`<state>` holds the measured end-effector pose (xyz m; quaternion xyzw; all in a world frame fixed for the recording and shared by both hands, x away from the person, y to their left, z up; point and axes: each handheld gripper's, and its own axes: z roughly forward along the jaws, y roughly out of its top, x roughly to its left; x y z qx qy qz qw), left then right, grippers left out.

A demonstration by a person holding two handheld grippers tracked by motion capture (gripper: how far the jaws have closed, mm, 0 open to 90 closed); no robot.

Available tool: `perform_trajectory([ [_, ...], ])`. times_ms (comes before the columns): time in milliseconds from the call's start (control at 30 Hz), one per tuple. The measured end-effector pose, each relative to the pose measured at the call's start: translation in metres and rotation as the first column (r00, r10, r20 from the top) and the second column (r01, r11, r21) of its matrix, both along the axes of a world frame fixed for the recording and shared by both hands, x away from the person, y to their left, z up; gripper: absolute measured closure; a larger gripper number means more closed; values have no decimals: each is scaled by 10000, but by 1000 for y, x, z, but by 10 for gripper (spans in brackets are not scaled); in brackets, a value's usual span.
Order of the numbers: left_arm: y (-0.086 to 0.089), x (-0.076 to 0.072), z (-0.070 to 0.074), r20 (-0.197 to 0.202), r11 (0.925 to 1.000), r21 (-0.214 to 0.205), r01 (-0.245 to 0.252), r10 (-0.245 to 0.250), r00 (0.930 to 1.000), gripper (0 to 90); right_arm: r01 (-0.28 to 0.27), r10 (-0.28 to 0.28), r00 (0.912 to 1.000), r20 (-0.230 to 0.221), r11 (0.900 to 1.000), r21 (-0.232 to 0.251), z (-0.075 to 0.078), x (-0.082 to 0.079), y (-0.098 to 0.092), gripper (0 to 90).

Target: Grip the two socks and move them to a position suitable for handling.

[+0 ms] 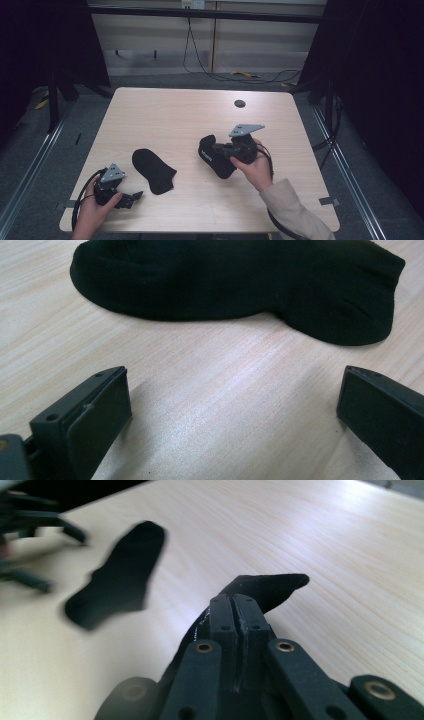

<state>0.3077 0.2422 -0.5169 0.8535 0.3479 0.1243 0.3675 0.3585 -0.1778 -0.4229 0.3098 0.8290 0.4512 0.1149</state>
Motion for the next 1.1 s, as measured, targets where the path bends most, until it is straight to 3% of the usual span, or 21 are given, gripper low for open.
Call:
perform_trajectory([
  [33, 0, 0, 0, 26, 10000, 35, 23, -23, 10000, 5, -210, 210, 9998, 40, 9998, -29, 5, -7, -3, 874],
  [67, 0, 0, 0, 29, 10000, 40, 26, -26, 10000, 5, -872, 874, 9959, 244, 9961, -97, 14, -26, -10, 872],
  [133, 0, 0, 0, 28, 10000, 39, 26, -26, 10000, 5, -1004, 1007, 9945, 274, 9949, -138, 14, -32, -12, 869],
  [167, 0, 0, 0, 25, 10000, 34, 23, -23, 10000, 5, -1120, 1133, 9930, 336, 9929, -396, 6, -45, -19, 753],
  [200, 0, 0, 0, 3, 10000, 8, 7, -7, 10000, 5, -1120, 1133, 9930, 336, 9929, -396, 6, -45, -19, 753],
  [233, 0, 0, 0, 28, 10000, 42, 26, -26, 10000, 5, -134, 201, 9980, 593, 9936, -1119, -10, -49, -28, 588],
  [267, 0, 0, 0, 28, 10000, 42, 26, -26, 10000, 5, -134, 201, 9980, 593, 9936, -1119, -10, -49, -28, 588],
  [300, 0, 0, 0, 26, 10000, 41, 24, -25, 10000, 5, 506, -461, 9981, 403, 9915, -1197, -28, -53, -35, 597],
  [333, 0, 0, 0, 26, 10000, 39, 25, -25, 10000, 5, 506, -461, 9981, 403, 9915, -1197, -28, -53, -35, 597],
  [433, 0, 0, 0, 27, 10000, 44, 28, -28, 10000, 5, 332, -344, 9993, -152, 9967, -747, -51, -57, -25, 520],
  [500, 0, 0, 0, 27, 10000, 41, 27, -27, 10000, 5, 282, -299, 9993, -241, 9973, -674, -53, -56, -21, 502],
  [600, 0, 0, 0, 25, 10000, 39, 26, -26, 10000, 5, 250, -269, 9987, -428, 9987, -436, -50, -48, 13, 415],
  [667, 0, 0, 0, 27, 10000, 42, 26, -26, 10000, 5, 301, -320, 9984, -474, 9988, -394, -49, -46, 20, 393],
  [767, 0, 0, 0, 27, 10000, 36, 27, -28, 10000, 4, 38, -59, 9991, -420, 9987, -499, -45, -34, 65, 373],
  [800, 0, 0, 0, 27, 10000, 36, 27, -28, 10000, 4, 38, -59, 9991, -420, 9987, -499, -45, -34, 65, 373],
  [900, 0, 0, 0, 44, 9999, 78, 81, -81, 10000, 0, -392, 372, 9969, -686, 9989, -275, -49, -22, 89, 362],
  [967, 0, 0, 0, 35, 9999, 61, 87, -87, 10000, 0, -603, 568, 9969, -542, 9960, -654, -53, -17, 105, 362],
  [1100, 0, 0, 0, 35, 9999, 91, 98, -99, 9999, 0, -686, 627, 9946, -825, 9951, -711, -62, -5, 127, 360],
])
